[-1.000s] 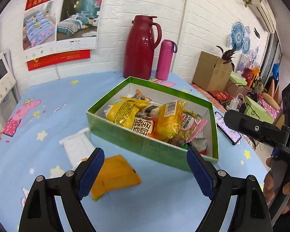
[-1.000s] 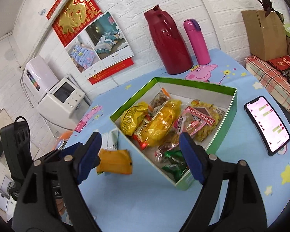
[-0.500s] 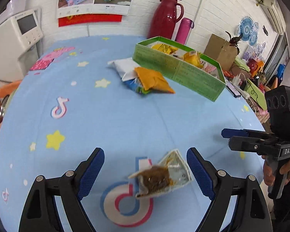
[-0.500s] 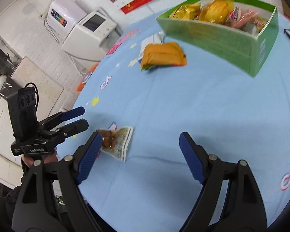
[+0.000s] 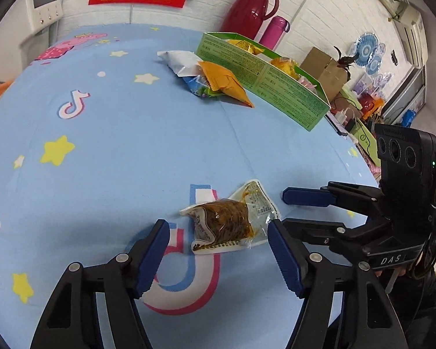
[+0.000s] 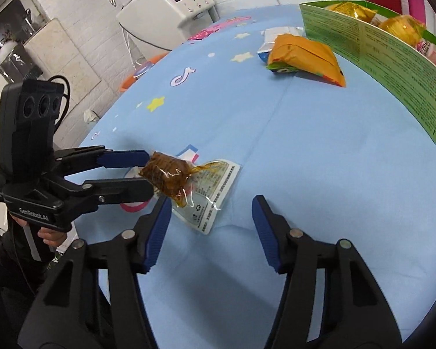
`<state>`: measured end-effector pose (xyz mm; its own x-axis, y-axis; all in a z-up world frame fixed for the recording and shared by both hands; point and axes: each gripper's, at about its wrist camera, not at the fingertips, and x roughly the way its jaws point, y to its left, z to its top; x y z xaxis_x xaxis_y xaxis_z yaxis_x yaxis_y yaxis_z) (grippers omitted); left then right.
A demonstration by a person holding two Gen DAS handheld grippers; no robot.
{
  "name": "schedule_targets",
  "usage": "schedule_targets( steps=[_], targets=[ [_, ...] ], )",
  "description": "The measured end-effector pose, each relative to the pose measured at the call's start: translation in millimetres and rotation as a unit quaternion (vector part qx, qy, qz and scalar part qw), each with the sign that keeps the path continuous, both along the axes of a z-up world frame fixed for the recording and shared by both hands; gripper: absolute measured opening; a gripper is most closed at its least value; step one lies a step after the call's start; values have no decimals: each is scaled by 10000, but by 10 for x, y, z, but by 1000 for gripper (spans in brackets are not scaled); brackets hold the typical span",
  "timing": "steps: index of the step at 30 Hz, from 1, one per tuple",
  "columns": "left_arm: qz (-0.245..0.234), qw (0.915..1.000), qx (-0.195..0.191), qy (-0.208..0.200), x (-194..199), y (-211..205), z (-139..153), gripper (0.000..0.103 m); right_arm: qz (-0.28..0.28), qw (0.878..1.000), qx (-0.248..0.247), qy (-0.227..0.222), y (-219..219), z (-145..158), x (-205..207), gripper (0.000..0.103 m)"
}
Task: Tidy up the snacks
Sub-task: 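Grasp the brown jelly packet with both tools together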
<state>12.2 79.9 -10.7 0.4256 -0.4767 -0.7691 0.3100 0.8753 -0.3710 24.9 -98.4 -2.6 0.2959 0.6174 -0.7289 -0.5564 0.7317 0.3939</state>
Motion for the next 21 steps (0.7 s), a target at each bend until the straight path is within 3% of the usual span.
schedule_targets(
  steps=[2, 8, 13, 21],
  targets=[
    [-43, 10000, -49, 47, 33, -23, -41, 59, 112, 9999, -40, -118, 71, -22, -16, 52],
    [-35, 9999, 29, -120, 87, -21, -54, 44, 190, 9995, 141, -208, 162, -68, 75, 37],
    [25, 9998, 77, -178, 138, -48, -59, 43, 20, 9987, 505, 113, 119, -117, 172, 18],
    [-112, 9991, -84, -409, 202, -198, 170, 43, -278, 9971, 710, -53, -119, 118, 160, 16]
  ],
)
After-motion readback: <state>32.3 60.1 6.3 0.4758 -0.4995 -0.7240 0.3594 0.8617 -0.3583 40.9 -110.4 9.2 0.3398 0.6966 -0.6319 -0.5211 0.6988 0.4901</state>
